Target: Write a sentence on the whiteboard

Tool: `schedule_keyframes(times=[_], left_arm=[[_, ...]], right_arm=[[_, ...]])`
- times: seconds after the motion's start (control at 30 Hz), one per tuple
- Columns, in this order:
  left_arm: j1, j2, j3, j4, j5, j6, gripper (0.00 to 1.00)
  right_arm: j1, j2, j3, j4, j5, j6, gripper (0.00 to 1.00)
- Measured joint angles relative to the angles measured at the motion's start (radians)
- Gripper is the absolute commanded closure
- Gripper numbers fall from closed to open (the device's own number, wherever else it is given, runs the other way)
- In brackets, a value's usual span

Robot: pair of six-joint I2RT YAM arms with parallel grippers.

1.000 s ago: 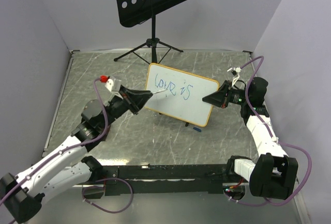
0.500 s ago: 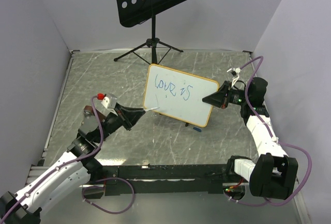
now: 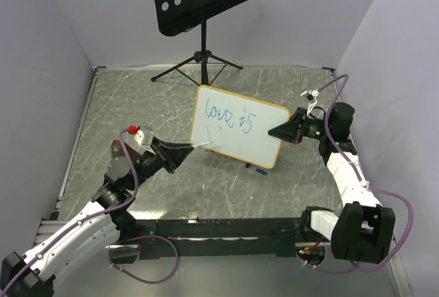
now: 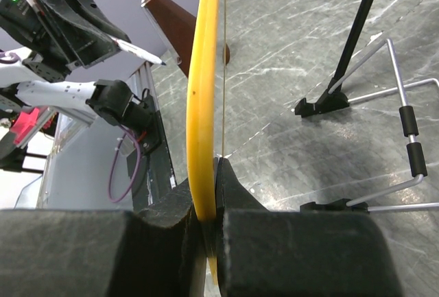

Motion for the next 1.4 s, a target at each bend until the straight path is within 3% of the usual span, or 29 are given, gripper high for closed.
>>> schedule_keyframes(times=[1.4], left_arm=[[0.0,-0.016,-0.07,0.129,0.016,-0.096,0.99]], right_arm=[[0.0,0.006,0.0,0.0,0.0,-0.003,1.0]])
